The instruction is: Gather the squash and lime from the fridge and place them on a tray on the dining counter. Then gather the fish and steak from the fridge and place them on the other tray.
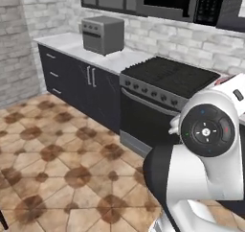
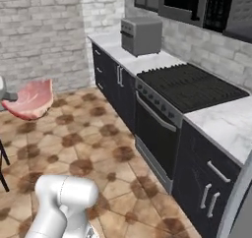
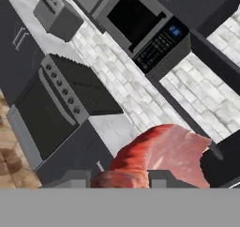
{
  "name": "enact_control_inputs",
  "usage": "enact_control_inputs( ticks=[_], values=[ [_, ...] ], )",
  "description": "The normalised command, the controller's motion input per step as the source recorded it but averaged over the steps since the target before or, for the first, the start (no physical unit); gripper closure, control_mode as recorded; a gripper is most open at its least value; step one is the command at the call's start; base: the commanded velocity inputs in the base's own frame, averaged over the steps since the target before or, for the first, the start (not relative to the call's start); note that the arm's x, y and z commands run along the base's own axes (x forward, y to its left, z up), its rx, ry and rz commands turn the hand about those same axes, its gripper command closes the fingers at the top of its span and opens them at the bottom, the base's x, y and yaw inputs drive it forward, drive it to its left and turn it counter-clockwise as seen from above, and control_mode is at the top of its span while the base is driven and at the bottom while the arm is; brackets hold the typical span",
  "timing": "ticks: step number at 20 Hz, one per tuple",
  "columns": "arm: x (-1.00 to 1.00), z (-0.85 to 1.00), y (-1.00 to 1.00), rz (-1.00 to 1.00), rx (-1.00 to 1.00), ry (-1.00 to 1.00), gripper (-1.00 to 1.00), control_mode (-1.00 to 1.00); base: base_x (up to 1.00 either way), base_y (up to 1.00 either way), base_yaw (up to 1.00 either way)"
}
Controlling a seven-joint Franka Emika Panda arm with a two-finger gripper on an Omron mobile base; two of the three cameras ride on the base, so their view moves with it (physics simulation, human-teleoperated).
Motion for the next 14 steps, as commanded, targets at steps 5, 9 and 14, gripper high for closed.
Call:
enact_control_inputs(
  ticks=[5,9,14],
  values=[
    [0.00,0.00,0.00,0.00,0.00,0.00,1.00,1.00,0.98,-0.01,0.38],
    [0.00,0.00,0.00,0.00,0.00,0.00,1.00,1.00,1.00,0.00,0.39],
    [0.00,0.00,0.00,0.00,0.00,0.00,1.00,1.00,1.00,0.00,0.39]
  ],
)
